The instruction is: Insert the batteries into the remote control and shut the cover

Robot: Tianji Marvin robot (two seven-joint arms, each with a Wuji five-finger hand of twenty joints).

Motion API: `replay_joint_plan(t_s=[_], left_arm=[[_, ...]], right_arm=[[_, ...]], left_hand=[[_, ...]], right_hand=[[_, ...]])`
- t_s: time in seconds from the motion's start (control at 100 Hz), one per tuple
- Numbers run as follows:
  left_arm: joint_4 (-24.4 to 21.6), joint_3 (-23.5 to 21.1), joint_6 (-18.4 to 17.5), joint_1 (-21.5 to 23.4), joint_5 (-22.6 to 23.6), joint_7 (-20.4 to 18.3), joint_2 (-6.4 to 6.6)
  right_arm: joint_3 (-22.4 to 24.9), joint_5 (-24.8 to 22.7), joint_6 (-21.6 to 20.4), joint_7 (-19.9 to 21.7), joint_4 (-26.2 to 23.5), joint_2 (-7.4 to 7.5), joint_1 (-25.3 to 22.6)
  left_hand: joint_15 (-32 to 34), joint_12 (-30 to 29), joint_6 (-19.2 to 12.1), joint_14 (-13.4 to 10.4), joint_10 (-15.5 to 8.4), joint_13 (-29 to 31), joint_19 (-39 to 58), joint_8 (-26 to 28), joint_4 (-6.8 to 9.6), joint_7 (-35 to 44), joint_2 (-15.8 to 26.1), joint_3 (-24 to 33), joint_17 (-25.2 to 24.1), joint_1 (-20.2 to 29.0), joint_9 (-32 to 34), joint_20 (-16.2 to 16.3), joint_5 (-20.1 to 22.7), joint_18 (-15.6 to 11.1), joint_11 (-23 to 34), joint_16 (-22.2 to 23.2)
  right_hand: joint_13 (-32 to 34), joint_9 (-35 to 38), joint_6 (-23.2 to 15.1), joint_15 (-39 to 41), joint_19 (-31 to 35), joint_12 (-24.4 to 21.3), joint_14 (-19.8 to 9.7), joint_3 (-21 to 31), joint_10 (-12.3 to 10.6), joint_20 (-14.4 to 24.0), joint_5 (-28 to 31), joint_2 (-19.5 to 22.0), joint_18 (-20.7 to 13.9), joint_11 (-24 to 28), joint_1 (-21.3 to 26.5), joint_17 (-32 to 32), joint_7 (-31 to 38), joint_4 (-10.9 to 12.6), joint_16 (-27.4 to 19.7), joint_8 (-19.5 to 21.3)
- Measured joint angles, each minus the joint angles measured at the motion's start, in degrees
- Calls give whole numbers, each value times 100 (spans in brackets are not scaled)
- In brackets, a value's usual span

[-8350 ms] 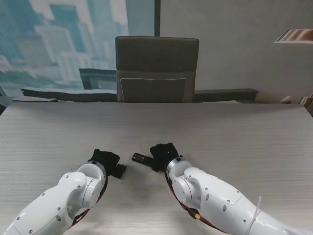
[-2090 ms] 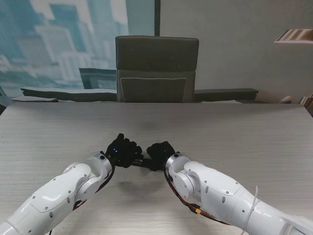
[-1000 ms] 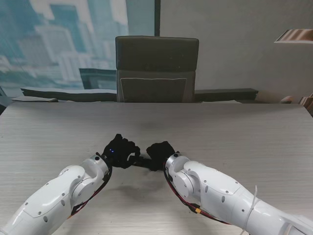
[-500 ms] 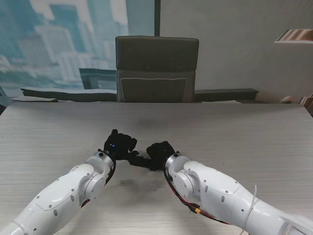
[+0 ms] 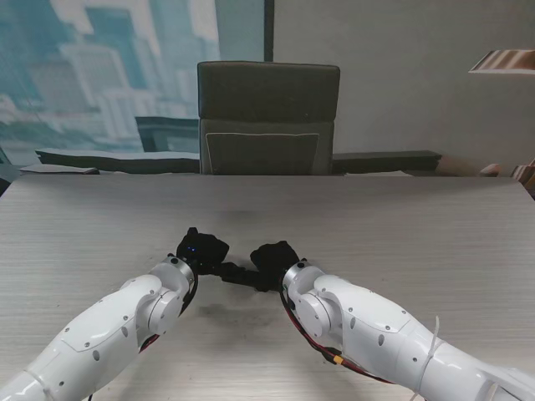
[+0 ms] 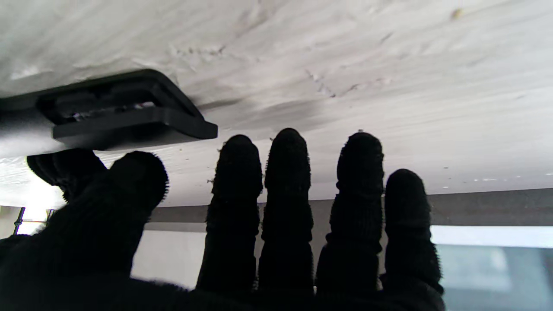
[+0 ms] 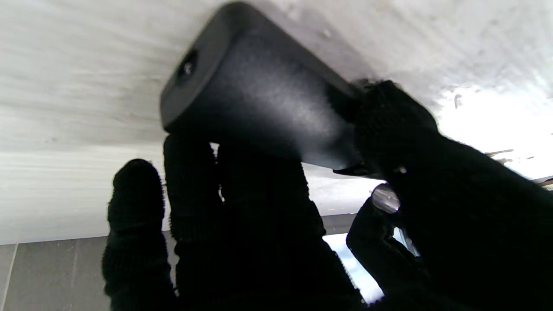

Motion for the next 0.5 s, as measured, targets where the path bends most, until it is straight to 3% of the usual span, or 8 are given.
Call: replay_joint_plan(t_s=[0.5], left_arm=[[-41,-42,-56,33,5,-216,56]], right_arm=[[-4,1,3,0,1,-1,2]], left_hand=[[-402,0,104,0,-1,-263,-192,-1,0,-343,-14,-136,-159,-111,-267,0,-194,1,-346,-141]], right_hand=[[0,0,0,-1,0,0,0,0,0,0,0,0,0,0,0,0,0,-1,0,-1]])
